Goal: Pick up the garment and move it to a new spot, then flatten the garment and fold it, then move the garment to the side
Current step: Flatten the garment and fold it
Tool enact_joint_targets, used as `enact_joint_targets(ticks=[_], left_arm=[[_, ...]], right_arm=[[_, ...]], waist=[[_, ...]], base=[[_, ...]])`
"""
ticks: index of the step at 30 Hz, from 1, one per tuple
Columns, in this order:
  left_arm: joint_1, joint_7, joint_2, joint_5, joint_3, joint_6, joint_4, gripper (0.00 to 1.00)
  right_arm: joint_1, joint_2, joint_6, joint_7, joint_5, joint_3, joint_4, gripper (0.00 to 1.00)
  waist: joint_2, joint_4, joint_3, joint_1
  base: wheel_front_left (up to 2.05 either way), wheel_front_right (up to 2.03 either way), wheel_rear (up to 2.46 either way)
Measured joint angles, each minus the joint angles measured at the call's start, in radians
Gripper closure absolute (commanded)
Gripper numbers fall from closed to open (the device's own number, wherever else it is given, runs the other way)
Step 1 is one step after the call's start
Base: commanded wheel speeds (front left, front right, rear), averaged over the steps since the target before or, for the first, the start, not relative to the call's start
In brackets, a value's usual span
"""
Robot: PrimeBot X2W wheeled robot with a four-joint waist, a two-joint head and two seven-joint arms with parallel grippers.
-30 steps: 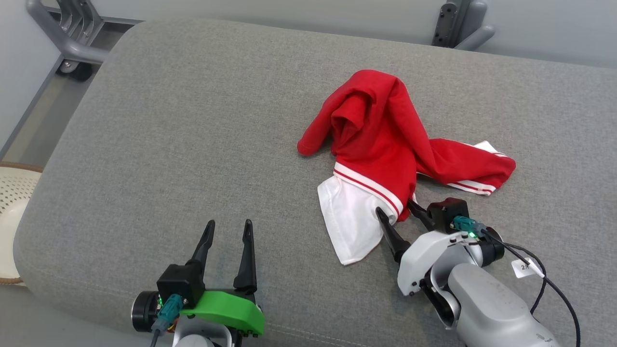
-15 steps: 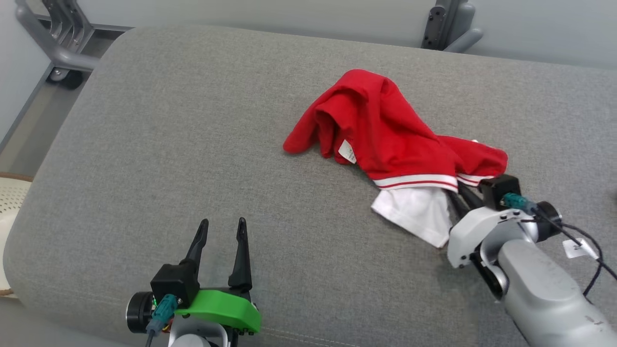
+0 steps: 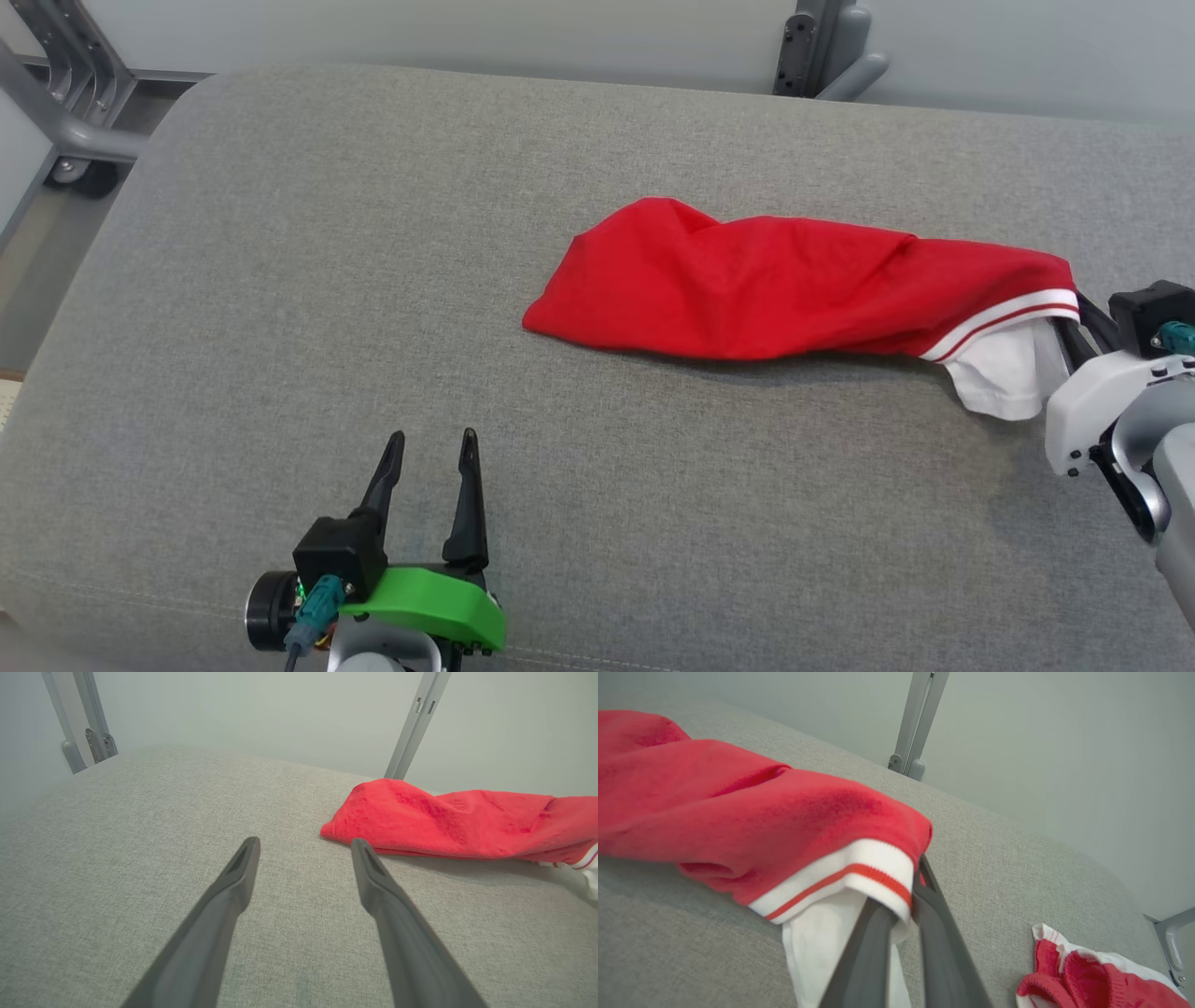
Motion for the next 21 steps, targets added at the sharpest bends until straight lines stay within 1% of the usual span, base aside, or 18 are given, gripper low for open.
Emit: enact_joint_targets(ticks=[3,6,7,8,9,10,13,16,18,21], left_arm=[[-0.001,0.0,0.0,0.0,-0.003,-0.001,0.001,0.0],[-0.003,0.0,0.0,0.0,-0.009,-0.003,0.002,0.0],[-0.004,0.0,0.0,0.0,-0.01,-0.003,0.002,0.0],[-0.005,0.0,0.0,0.0,-0.011,-0.003,0.002,0.0],[-0.008,0.0,0.0,0.0,-0.011,-0.003,0.003,0.0],[-0.01,0.0,0.0,0.0,-0.011,-0.003,0.003,0.0],[-0.011,0.0,0.0,0.0,-0.007,-0.003,0.005,0.0],[-0.011,0.0,0.0,0.0,-0.004,-0.003,0.01,0.0],[-0.007,0.0,0.0,0.0,-0.002,-0.003,0.011,0.0],[0.001,0.0,0.0,0.005,0.002,-0.003,0.013,0.0]], right_arm=[[0.027,-0.018,0.0,0.052,0.014,-0.008,-0.004,1.0],[0.039,-0.028,0.0,0.061,0.024,-0.027,0.021,1.0],[0.04,-0.033,0.0,0.057,0.016,-0.035,0.03,0.96],[0.04,-0.036,0.0,0.046,0.008,-0.044,0.039,0.61],[0.04,-0.037,0.0,0.04,0.002,-0.052,0.046,0.17],[0.04,-0.036,0.0,0.034,-0.004,-0.055,0.05,0.0],[0.04,-0.032,0.0,0.01,-0.009,-0.036,0.032,0.0],[0.048,-0.054,0.0,-0.011,-0.013,-0.041,-0.007,0.0],[0.054,-0.067,0.0,-0.027,-0.026,-0.06,-0.044,0.0],[0.067,-0.063,0.0,-0.044,-0.046,-0.067,-0.125,0.0]], waist=[[0.0,0.002,0.003,0.0],[0.0,0.007,0.008,0.0],[0.0,0.009,0.009,0.0],[0.0,0.011,0.011,0.0],[0.0,0.014,0.012,0.0],[0.0,0.016,0.012,0.0],[0.0,0.022,0.011,0.0],[0.0,0.023,0.003,0.0],[0.0,0.023,-0.005,0.0],[0.0,0.022,-0.018,0.0]], base=[[0.0,0.0,0.0],[0.0,0.0,0.0],[0.0,0.0,0.0],[0.0,0.0,0.0],[0.0,0.0,0.0],[0.0,0.0,0.0],[0.0,0.0,0.0],[0.0,0.0,0.0],[0.0,0.0,0.0],[0.0,0.0,0.0]])
